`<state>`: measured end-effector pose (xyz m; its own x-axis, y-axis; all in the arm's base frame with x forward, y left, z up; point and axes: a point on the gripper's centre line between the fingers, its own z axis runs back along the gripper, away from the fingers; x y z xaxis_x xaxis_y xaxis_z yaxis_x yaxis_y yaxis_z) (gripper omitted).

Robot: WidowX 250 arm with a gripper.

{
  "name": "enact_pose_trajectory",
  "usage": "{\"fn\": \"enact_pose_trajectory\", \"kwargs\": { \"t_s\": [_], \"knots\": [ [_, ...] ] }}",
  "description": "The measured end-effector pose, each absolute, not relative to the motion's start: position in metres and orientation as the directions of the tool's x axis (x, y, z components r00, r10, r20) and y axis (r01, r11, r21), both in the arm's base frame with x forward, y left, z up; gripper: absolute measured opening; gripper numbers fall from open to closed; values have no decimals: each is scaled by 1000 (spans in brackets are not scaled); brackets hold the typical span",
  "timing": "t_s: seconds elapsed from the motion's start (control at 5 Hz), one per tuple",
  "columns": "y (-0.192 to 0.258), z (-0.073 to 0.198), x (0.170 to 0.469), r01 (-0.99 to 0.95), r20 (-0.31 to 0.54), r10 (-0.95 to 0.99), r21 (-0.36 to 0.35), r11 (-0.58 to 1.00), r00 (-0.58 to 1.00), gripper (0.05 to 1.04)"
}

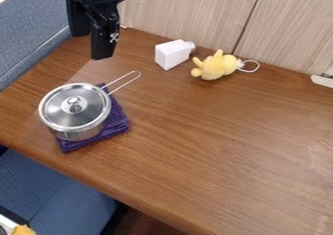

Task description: Open the lip of silver pot and move to the right upper side

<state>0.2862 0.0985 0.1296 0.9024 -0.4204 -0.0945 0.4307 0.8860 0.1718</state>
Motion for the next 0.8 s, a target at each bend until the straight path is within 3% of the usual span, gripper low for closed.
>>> {"fn": "enact_pose_trajectory", "kwargs": {
  "t_s": [0.6,0.8],
  "knots": [
    [120,109,273,394,-130,-377,162,905,917,999],
    [132,94,260,390,-108,-379,118,913,919,999]
  ]
}}
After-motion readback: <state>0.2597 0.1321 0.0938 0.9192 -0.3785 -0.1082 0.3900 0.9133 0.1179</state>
